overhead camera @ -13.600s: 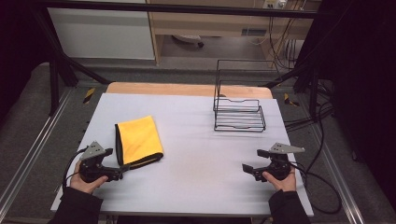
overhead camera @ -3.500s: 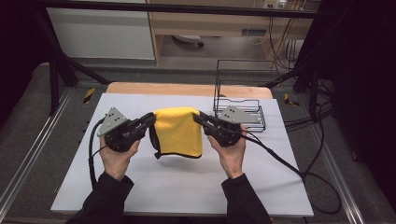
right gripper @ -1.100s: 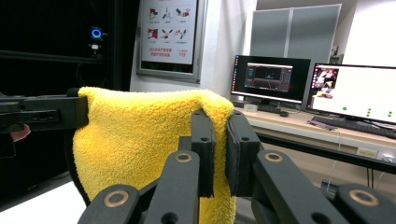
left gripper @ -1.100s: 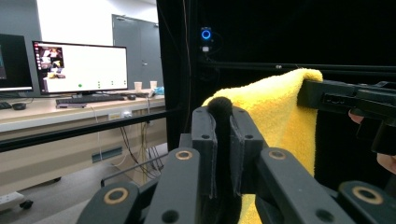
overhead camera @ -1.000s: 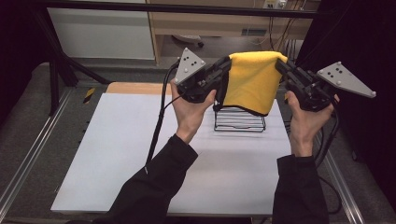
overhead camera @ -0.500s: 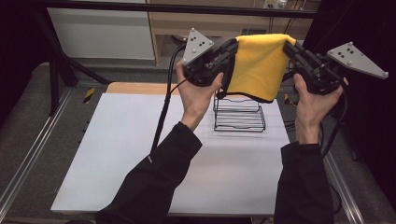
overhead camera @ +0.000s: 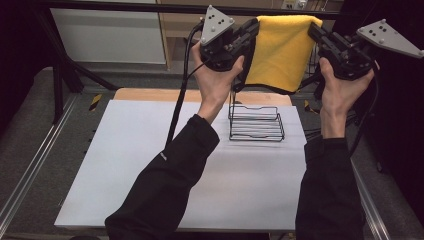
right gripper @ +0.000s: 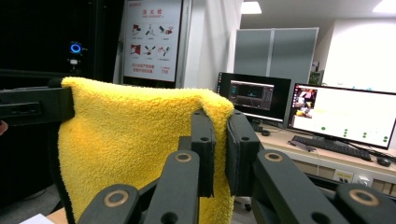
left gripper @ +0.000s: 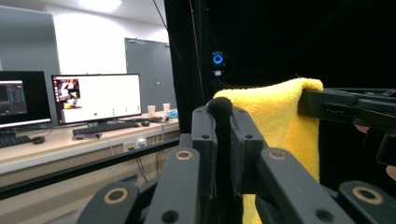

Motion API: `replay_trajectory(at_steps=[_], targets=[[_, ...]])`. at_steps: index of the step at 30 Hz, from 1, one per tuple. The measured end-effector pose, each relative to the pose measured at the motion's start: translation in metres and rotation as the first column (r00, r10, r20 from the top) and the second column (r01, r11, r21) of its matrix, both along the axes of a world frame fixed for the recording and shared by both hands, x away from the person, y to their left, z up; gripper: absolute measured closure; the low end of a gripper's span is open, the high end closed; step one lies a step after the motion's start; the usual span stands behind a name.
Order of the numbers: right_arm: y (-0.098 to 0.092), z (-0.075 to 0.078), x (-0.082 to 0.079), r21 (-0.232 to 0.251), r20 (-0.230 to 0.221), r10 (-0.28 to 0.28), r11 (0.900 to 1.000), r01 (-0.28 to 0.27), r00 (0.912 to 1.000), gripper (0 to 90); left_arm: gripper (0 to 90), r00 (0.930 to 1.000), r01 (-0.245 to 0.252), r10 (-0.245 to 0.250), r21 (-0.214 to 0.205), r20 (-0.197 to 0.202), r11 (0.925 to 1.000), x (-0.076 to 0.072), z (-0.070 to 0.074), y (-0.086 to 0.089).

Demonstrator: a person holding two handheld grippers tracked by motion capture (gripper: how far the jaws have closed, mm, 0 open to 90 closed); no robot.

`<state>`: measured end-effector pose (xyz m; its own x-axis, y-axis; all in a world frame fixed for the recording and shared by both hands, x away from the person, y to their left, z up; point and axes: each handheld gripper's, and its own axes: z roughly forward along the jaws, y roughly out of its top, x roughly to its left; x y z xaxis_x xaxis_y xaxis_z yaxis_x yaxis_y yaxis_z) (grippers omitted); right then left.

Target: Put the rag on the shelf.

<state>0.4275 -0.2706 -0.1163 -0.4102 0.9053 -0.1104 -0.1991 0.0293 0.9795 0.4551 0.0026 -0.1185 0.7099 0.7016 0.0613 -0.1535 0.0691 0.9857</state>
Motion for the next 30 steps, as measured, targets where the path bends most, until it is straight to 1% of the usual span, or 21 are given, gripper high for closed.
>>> replay_trajectory(at_steps=[3, 5, 8, 9, 12, 13, 17, 21, 23, 26, 28, 30], targets=[[-0.002, 0.002, 0.008, 0.003, -0.003, -0.004, 1.0000, 0.004, 1.0000, 83.8, 81.9, 0.9999, -0.012, 0.012, 0.018, 0.003, 0.9998, 0.006, 0.004, -0.003], [-0.003, 0.003, 0.014, 0.004, -0.008, -0.010, 0.9999, 0.010, 0.9999, 83.7, 81.9, 0.9999, -0.013, 0.013, 0.019, 0.003, 0.9997, 0.011, 0.006, -0.005], [-0.004, 0.004, 0.023, 0.007, -0.007, -0.017, 0.9998, 0.017, 0.9998, 83.8, 81.9, 0.9998, -0.015, 0.015, 0.032, 0.011, 0.9994, 0.019, 0.008, -0.006], [-0.004, 0.003, 0.026, 0.007, -0.009, -0.019, 0.9998, 0.019, 0.9998, 83.7, 81.9, 0.9998, -0.016, 0.015, 0.035, 0.008, 0.9993, 0.022, 0.008, -0.006], [-0.005, 0.002, 0.034, 0.002, -0.015, -0.021, 0.9998, 0.021, 0.9997, 83.7, 81.9, 0.9998, -0.007, 0.007, 0.019, -0.018, 0.9998, 0.034, 0.006, -0.006], [-0.005, 0.002, 0.036, 0.001, -0.017, -0.022, 0.9998, 0.022, 0.9996, 83.7, 81.9, 0.9997, -0.009, 0.009, 0.023, -0.024, 0.9997, 0.037, 0.005, -0.007], [-0.005, -0.001, 0.046, -0.011, -0.034, -0.033, 0.9994, 0.032, 0.9989, 83.8, 81.9, 0.9994, -0.019, 0.021, 0.047, -0.028, 0.9987, 0.047, -0.001, -0.008], [-0.004, -0.006, 0.054, -0.023, -0.045, -0.041, 0.9989, 0.040, 0.9981, 83.8, 81.9, 0.9989, -0.013, 0.015, 0.041, -0.044, 0.9991, 0.052, -0.009, -0.009], [-0.004, -0.010, 0.059, -0.025, -0.056, -0.042, 0.9989, 0.041, 0.9975, 83.8, 81.9, 0.9987, -0.013, 0.016, 0.056, -0.049, 0.9984, 0.055, -0.014, -0.010], [-0.004, -0.016, 0.064, -0.031, -0.064, -0.043, 0.9987, 0.041, 0.9970, 83.8, 81.9, 0.9983, -0.011, 0.015, 0.058, -0.056, 0.9982, 0.057, -0.021, -0.010], [-0.004, -0.020, 0.066, -0.037, -0.062, -0.039, 0.9986, 0.037, 0.9973, 83.8, 81.9, 0.9988, -0.011, 0.014, 0.071, -0.047, 0.9974, 0.057, -0.026, -0.009], [-0.004, -0.023, 0.069, -0.037, -0.073, -0.035, 0.9988, 0.033, 0.9967, 83.7, 81.9, 0.9986, -0.011, 0.015, 0.077, -0.050, 0.9970, 0.058, -0.030, -0.008]])
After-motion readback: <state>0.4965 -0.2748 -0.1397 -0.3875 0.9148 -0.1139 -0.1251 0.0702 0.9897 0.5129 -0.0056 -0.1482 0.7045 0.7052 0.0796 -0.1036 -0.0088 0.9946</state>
